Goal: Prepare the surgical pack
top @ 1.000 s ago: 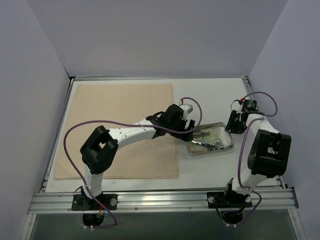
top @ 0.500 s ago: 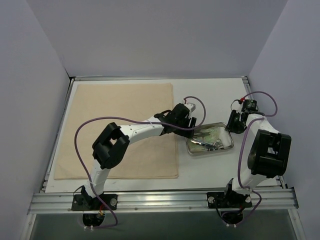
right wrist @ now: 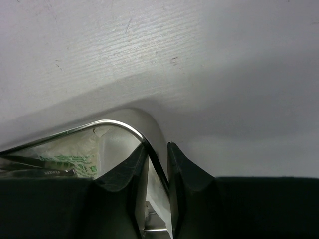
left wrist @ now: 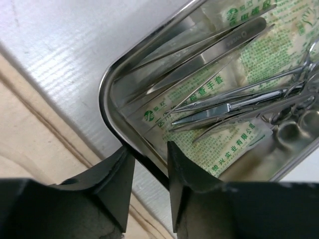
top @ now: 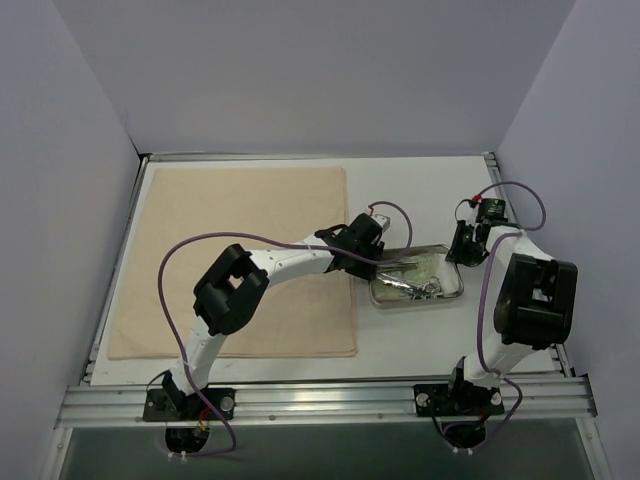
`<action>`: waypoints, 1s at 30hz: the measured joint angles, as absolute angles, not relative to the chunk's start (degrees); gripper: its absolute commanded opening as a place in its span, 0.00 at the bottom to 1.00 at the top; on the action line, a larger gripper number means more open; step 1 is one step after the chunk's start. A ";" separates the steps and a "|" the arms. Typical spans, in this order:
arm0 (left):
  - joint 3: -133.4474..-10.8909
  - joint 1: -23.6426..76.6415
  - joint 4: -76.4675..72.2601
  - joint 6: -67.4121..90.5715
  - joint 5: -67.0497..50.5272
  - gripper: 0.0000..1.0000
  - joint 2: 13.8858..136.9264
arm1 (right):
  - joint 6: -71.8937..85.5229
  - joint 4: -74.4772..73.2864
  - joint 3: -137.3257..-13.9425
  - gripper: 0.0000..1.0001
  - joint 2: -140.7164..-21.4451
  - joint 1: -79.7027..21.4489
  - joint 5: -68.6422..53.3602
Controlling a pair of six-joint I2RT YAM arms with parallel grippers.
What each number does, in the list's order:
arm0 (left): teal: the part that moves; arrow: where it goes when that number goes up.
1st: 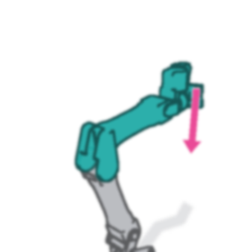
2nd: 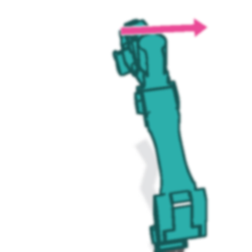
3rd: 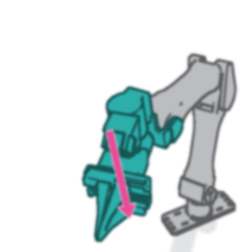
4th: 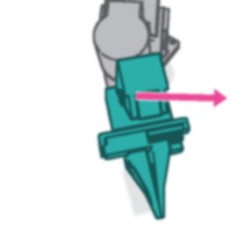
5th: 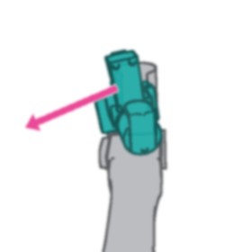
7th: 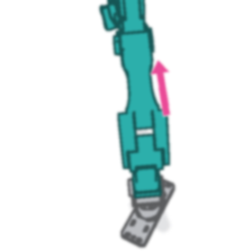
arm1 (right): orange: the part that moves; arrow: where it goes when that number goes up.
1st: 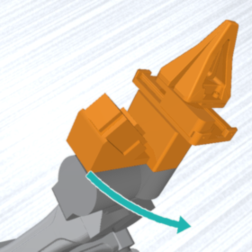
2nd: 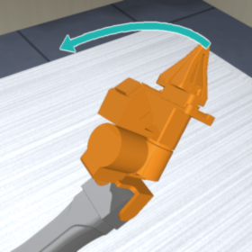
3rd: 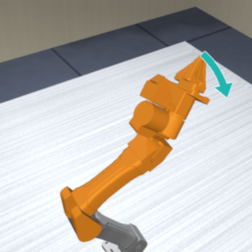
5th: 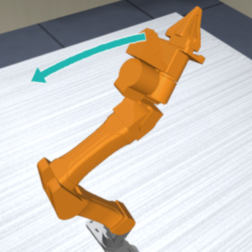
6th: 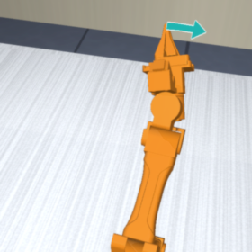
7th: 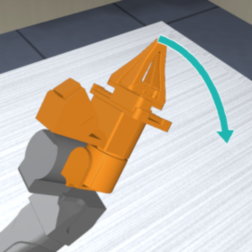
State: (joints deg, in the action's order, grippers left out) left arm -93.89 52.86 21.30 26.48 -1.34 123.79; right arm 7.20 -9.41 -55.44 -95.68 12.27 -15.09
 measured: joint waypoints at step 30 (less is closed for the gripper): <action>-103.24 45.36 33.28 27.24 -2.59 0.02 125.36 | 8.21 -20.21 -69.69 0.00 -98.94 3.51 -12.38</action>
State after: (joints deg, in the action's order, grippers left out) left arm -103.24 45.36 33.28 27.24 -2.59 125.36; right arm 8.21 -20.21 -69.69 -98.94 3.51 -12.38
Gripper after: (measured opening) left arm 0.271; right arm 0.100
